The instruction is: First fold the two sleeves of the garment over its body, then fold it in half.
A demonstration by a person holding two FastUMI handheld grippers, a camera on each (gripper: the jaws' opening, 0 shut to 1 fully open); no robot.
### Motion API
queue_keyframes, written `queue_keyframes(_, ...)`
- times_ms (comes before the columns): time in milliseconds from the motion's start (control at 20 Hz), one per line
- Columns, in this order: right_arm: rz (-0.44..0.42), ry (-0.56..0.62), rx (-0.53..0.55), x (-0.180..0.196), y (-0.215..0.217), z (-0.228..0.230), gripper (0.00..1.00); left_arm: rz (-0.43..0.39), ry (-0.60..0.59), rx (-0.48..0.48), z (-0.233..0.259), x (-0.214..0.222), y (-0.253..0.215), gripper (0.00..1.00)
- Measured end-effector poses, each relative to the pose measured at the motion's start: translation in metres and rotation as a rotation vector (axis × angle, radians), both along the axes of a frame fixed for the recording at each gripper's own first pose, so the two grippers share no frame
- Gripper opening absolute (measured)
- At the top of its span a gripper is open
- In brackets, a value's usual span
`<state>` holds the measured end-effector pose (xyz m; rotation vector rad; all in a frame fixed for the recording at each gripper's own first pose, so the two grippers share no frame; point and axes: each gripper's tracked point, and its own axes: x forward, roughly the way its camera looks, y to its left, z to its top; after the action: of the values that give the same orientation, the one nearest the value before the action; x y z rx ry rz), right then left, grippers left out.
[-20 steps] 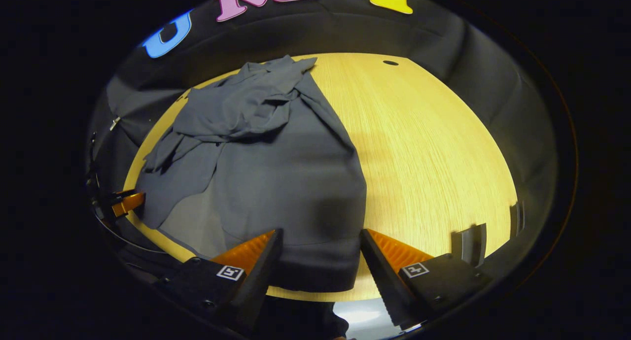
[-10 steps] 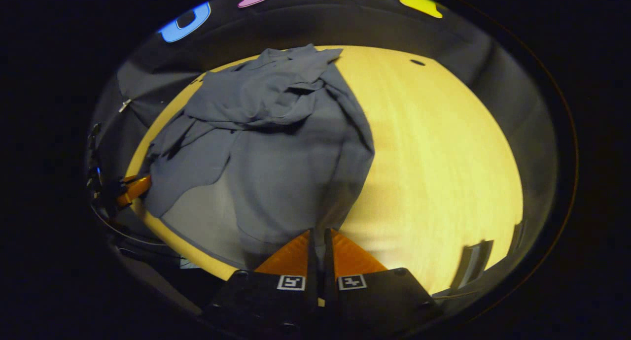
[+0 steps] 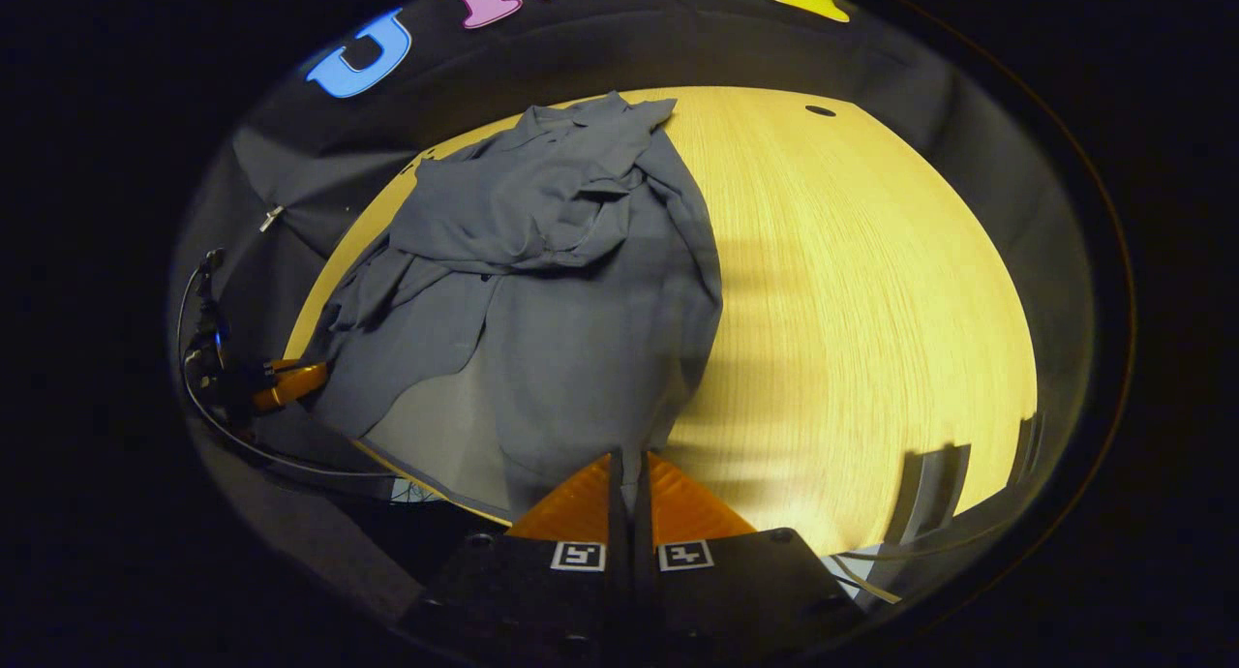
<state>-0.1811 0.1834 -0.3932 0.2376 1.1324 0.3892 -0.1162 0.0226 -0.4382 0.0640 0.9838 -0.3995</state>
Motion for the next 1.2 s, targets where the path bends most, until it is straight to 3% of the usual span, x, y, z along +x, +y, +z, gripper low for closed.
queue_keyframes(150,-0.019,-0.002,0.02,-0.01,-0.007,0.013,0.05,0.007,0.022,-0.028,0.015,-0.011,0.0,0.06)
queue_keyframes(400,-0.067,-0.091,0.068,0.007,-0.009,0.057,0.05,0.058,0.003,-0.106,0.061,-0.007,-0.003,0.06)
queue_keyframes(800,-0.137,-0.303,0.123,0.092,-0.016,0.134,0.05,0.168,-0.12,-0.238,0.139,0.066,0.001,0.05)
queue_keyframes(1200,-0.112,-0.465,0.093,0.183,-0.017,0.172,0.05,0.215,-0.25,-0.303,0.189,0.17,-0.005,0.05)
